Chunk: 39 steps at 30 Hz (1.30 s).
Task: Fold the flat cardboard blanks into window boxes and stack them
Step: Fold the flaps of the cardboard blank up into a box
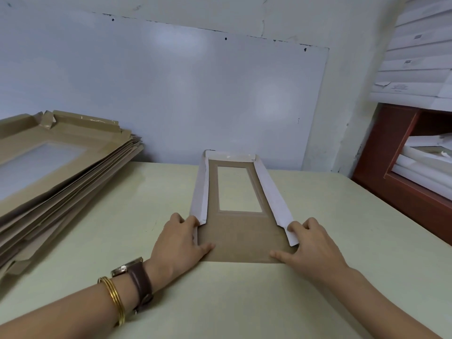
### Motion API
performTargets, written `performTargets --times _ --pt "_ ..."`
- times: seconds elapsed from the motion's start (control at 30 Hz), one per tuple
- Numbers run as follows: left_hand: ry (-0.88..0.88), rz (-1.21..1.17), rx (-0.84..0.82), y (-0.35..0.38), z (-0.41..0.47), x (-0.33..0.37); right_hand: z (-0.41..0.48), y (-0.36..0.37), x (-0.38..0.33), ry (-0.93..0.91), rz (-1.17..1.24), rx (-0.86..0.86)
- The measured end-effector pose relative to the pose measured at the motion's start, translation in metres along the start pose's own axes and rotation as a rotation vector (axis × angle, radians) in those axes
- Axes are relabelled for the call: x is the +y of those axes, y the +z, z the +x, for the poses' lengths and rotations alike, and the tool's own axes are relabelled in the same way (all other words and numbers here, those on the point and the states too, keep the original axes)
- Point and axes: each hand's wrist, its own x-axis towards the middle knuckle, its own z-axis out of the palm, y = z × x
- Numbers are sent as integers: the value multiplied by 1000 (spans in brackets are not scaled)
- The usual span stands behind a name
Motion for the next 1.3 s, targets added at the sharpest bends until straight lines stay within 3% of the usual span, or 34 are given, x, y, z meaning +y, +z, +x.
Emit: performTargets --times 0.3,0.7,1.13,1.3 --pt "128 211 -115 -10 12 9 19 -6 10 -130 -5 -159" --pt "324 305 -206 -13 26 12 44 -29 19 -267 -18 -398" --pt "290 262 -414 -25 52 19 61 -29 28 -358 -32 -381" --pt "258 250 -484 -27 55 23 64 -26 29 -404 61 -294"
